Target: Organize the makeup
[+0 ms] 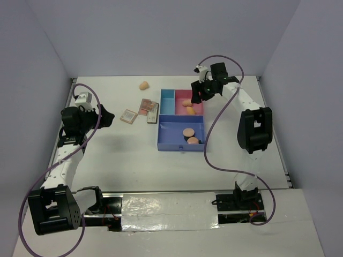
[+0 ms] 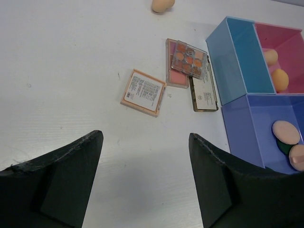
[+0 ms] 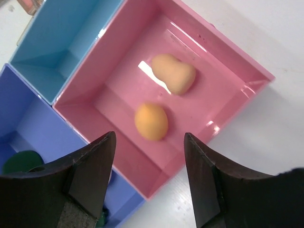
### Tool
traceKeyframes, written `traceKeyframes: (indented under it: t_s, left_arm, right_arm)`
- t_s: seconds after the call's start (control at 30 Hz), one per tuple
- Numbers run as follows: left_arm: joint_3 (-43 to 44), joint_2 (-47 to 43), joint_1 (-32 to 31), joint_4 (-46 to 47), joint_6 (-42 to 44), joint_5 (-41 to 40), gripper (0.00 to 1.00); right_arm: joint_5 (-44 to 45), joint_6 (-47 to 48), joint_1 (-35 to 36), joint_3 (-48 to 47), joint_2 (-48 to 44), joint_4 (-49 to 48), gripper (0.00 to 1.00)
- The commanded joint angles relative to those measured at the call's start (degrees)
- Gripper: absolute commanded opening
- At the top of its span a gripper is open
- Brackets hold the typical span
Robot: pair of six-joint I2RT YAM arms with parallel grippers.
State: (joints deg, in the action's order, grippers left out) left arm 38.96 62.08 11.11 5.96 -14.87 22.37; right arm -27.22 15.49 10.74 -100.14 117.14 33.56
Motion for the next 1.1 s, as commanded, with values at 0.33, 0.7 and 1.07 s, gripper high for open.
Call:
traceKeyframes:
  t_s: [0.33,0.7,1.07]
  left_arm:
    - [-0.02,-1.62,0.14,2.22,1.16,1.18,0.84]
    - [-0.02,-1.35,0.14,2.48,0.99,1.80,0.84]
    - [-0.11,-0.48,0.14,2.57,0.81,2.15,0.84]
  right_arm:
    - [17.72,-8.45,-10.30,7.42,-11.24,-3.77,0.66]
    - [25.80,-19.68,-18.91,0.74,0.80,3.18,0.63]
    - [31.88,-24.19,-20.41,0.30,4.41,-2.80,0.63]
